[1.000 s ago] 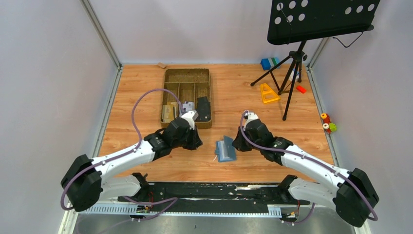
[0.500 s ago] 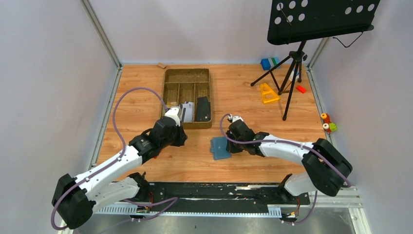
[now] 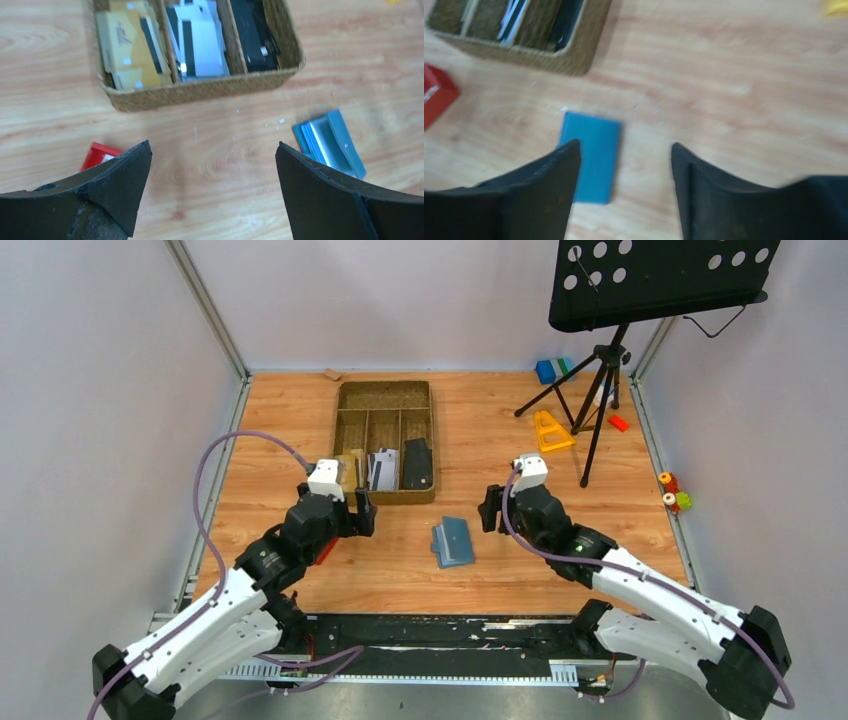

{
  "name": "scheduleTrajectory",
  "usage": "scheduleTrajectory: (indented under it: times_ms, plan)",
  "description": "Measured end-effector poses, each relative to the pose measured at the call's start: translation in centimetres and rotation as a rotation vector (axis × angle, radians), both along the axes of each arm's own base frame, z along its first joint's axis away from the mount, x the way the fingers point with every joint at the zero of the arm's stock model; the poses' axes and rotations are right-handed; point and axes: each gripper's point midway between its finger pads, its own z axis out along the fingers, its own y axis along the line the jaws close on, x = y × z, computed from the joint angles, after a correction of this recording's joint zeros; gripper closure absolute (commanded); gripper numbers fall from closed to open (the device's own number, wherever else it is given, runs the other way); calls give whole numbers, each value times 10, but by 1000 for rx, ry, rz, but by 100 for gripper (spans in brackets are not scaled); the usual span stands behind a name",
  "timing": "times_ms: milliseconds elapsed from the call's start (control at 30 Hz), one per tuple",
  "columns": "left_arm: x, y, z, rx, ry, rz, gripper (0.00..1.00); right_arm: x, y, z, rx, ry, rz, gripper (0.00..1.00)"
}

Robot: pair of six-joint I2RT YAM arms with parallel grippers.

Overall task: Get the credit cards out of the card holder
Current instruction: Reset both arms

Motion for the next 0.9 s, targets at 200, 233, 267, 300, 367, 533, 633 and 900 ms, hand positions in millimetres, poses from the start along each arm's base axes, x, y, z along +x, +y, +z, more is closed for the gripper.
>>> scheduleTrajectory:
  times_ms: [200,233,267,300,367,533,633,900]
  plan:
    - [8,22,10,39,-208,37,0,23,-46,27,-46,-215,-213,0]
    - [9,24,8,56,-234,32,0,26,-55,33,-50,-254,-247,0]
    - [12,28,7,81,-271,35,0,28,-62,40,-52,-294,-277,0]
    - [14,32,4,110,-301,43,0,31,-70,48,-51,-331,-303,0]
    - [19,45,-3,179,-346,76,0,39,-84,60,-48,-388,-345,1]
    - [39,90,-7,295,-382,245,0,61,-147,52,-84,-436,-519,2]
    - [53,127,-19,341,-361,383,0,67,-182,34,-146,-411,-587,1]
    - [71,147,-82,500,-212,388,0,72,-209,-4,-258,-424,-535,0]
